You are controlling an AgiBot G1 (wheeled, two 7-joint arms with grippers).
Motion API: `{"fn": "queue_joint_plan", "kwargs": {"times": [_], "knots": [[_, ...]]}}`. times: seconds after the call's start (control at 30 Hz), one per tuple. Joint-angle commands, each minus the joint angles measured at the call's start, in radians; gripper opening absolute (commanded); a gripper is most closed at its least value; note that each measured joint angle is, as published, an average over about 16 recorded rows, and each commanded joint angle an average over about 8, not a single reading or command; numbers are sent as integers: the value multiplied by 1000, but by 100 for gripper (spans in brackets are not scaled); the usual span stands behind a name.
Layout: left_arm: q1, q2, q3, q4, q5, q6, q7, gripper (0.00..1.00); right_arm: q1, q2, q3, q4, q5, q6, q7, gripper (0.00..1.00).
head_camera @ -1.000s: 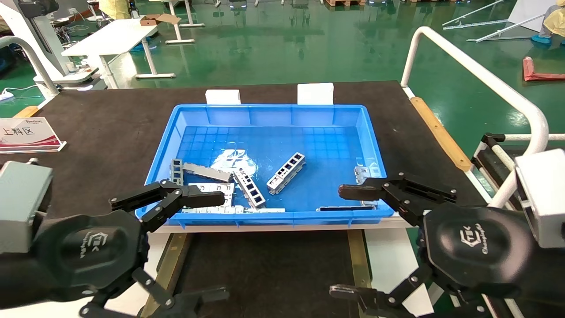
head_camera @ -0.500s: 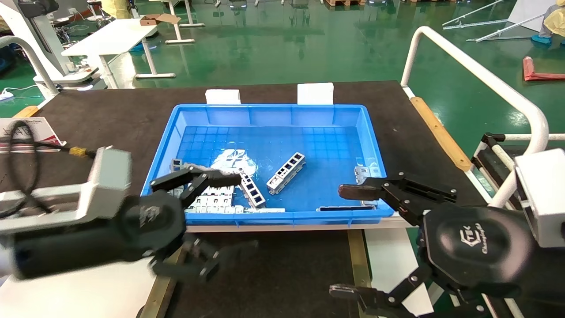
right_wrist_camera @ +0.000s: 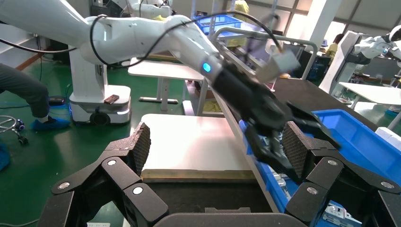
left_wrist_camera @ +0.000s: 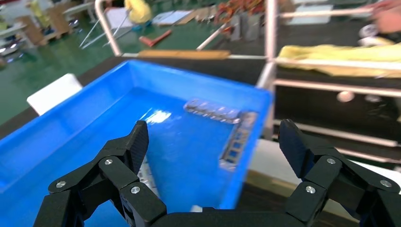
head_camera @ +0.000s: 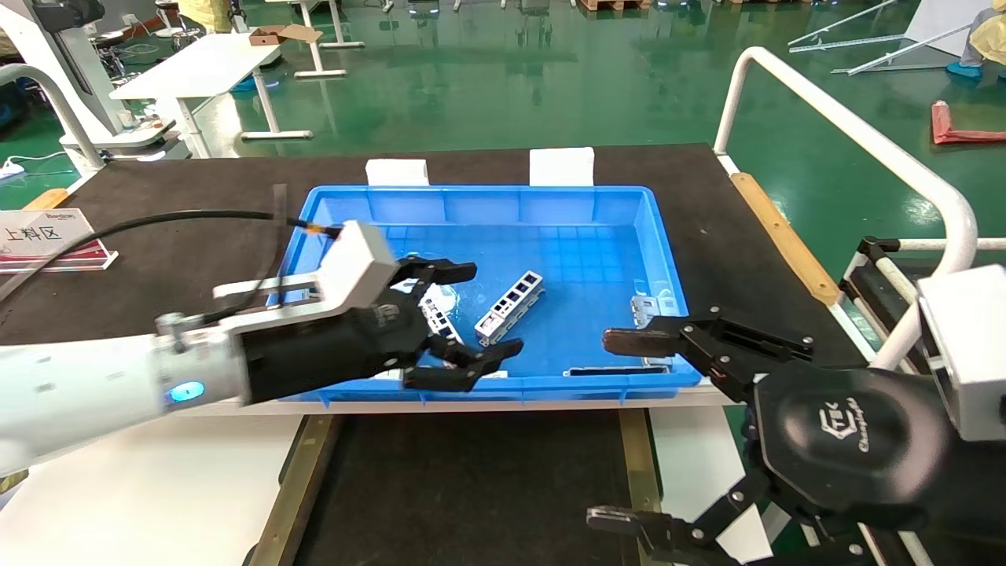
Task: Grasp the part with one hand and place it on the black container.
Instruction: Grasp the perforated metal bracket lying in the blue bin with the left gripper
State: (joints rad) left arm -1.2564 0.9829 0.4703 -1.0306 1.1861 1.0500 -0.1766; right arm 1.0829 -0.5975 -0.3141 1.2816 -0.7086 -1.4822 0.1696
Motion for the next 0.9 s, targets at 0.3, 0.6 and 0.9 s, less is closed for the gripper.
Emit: {"fn": "queue_joint_plan", "kwargs": {"times": [0.3,0.6,0.9], "knots": [[-116,222,53,320,130,-194,64,100,0,0,0,0,0,0,0,100],[-222,373,82,615,146,-301,149,100,0,0,-1,0,1,0,0,100],[-228,390,199,654,83,-385,134,35,0,0,-1,0,1,0,-1,12]]}}
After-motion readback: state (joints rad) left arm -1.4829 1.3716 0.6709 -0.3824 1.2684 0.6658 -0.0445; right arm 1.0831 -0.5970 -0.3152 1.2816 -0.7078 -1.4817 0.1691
